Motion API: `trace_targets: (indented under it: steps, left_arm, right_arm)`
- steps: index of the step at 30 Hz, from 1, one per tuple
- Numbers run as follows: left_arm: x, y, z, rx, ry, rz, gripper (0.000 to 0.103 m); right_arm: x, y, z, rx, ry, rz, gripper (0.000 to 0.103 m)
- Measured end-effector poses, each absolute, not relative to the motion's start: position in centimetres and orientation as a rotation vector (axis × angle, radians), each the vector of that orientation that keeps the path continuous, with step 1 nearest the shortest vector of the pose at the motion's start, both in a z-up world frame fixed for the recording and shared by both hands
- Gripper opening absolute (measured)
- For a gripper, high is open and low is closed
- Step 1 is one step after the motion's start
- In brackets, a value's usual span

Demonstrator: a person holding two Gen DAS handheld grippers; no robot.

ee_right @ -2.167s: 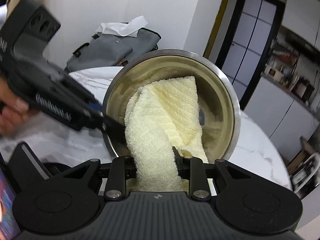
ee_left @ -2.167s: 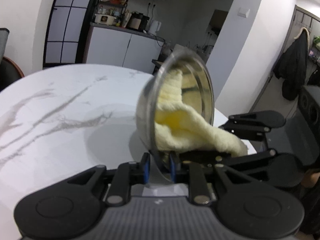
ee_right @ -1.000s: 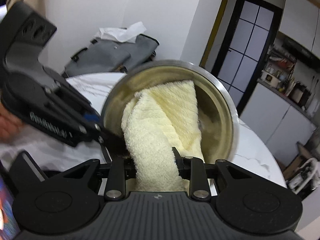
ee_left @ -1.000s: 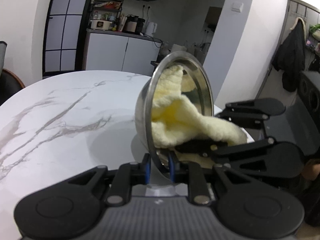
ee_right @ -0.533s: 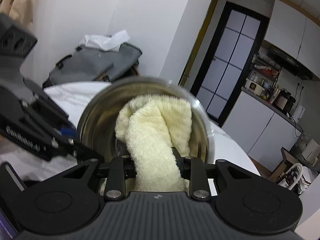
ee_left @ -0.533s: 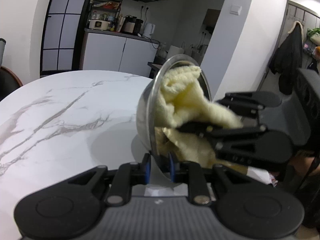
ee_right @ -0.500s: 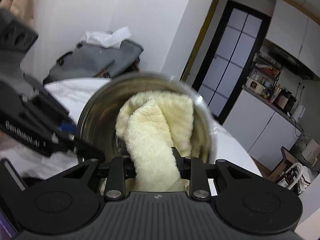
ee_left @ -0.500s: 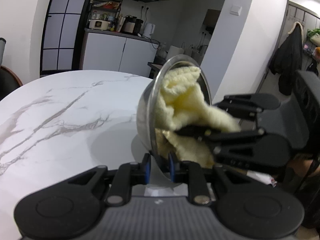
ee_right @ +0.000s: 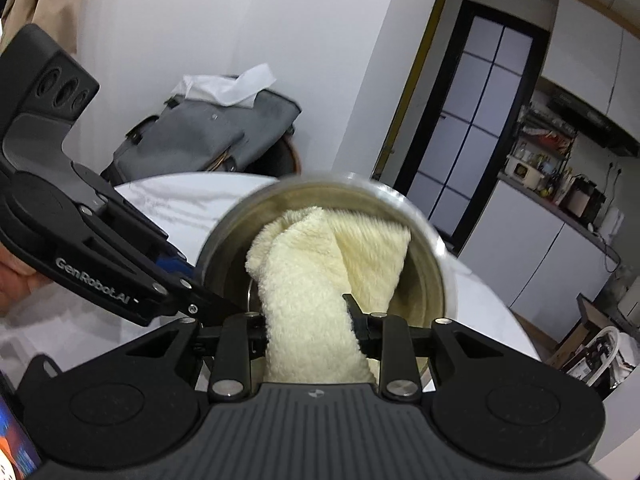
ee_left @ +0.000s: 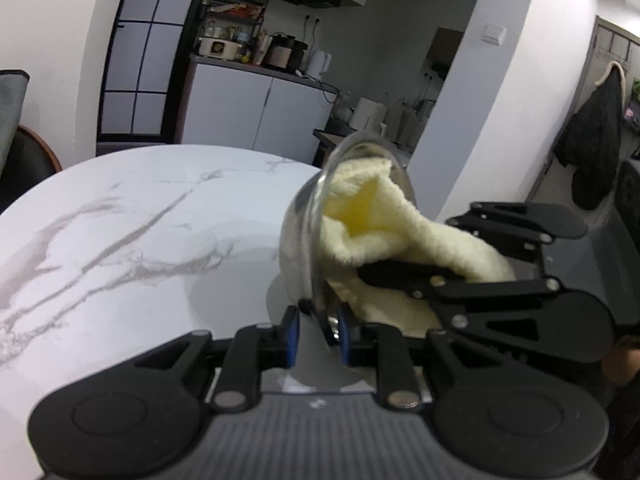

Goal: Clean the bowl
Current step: 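Pull the yellow towel out of the bowl with the right tool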

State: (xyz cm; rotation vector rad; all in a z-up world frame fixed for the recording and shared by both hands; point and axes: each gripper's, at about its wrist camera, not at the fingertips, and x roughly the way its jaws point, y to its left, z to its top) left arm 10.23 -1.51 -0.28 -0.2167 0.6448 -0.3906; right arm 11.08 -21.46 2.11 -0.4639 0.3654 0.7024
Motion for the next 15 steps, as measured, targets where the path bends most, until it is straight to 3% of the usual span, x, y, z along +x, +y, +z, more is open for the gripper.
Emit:
trace_targets:
  steps: [11,15]
  left_arm:
    - [11.4,-1.3,-0.3,-0.215,0.672,-0.311,0.027]
    - [11.3,-1.3,0.2,-0.208,0.671,-0.296,0.040]
  right_arm:
    - [11.2,-23.8,4.5,-0.405,0.295,0.627,0.030]
    - [11.4,-24.9,4.8,-0.381,0.297,0.611,0.030]
